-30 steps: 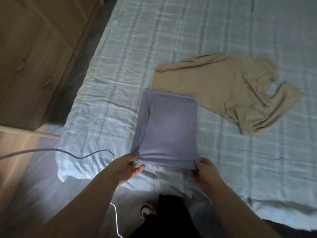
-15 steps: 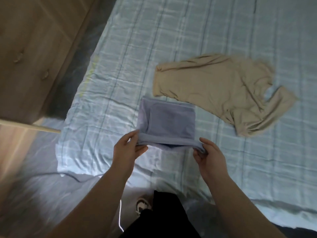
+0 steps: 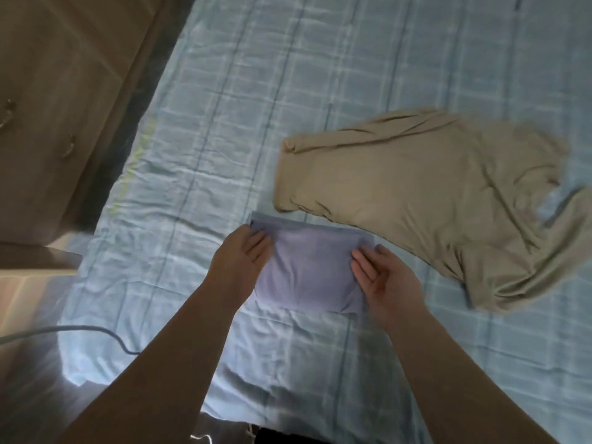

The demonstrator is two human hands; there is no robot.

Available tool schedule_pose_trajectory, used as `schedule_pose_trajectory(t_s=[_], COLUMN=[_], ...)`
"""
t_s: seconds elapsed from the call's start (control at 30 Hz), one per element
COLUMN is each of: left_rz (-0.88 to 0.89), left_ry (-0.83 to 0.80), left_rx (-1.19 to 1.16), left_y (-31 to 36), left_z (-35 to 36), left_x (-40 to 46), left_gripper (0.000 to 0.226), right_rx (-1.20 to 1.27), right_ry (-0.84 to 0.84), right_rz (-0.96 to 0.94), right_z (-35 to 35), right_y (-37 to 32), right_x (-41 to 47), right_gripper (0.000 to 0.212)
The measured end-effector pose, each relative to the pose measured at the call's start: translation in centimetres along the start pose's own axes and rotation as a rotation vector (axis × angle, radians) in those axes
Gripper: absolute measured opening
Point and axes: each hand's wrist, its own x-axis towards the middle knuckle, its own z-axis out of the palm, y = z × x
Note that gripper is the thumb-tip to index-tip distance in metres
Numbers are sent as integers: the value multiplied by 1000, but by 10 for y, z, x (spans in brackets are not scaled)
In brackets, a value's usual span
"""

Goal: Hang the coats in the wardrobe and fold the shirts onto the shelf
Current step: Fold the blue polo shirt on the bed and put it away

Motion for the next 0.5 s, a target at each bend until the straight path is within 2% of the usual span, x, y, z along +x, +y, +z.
schedule_pose_trajectory(t_s=[0.07, 0.1, 0.17, 0.2, 0.23, 0.27, 0.3, 0.33, 0.43, 0.5], left_rz=[136, 263, 655, 893, 1048, 1094, 1059, 999, 929, 908], left_ry=[-72, -85, -45, -68, -126, -171, -175, -147, -61, -43], left_rx=[91, 280, 898, 1212, 1476, 1687, 1839, 1935, 2035, 2081], left_y=[-6, -9, -15, -20, -27, -34, -42, -49, -59, -60], left_z=[-2, -2, -6, -12, -17, -24, -29, -33, -44, -49], left_x=[-1, -4, -9, -6, 1, 6, 11, 16, 30, 42], left_gripper=[52, 58, 56, 51, 48, 49, 53, 56, 60, 60], right_rx=[-63, -213, -735, -1041, -1325, -1564, -1730, -1831, -1960, -2010], right_ry=[30, 46, 39, -30, -128, -222, -255, -225, -46, 1], right_rz=[-155, -284, -623, -798, -970, -1094, -1156, -1156, -1074, -1063], right_z=[-2, -3, -9, -14, -19, -25, -28, -31, -41, -50], right_y=[4, 7, 15, 21, 29, 37, 44, 50, 60, 62], right_x=[0, -5, -15, -18, -14, -5, 1, 9, 25, 37], right_gripper=[46, 45, 40, 41, 46, 51, 54, 56, 62, 62])
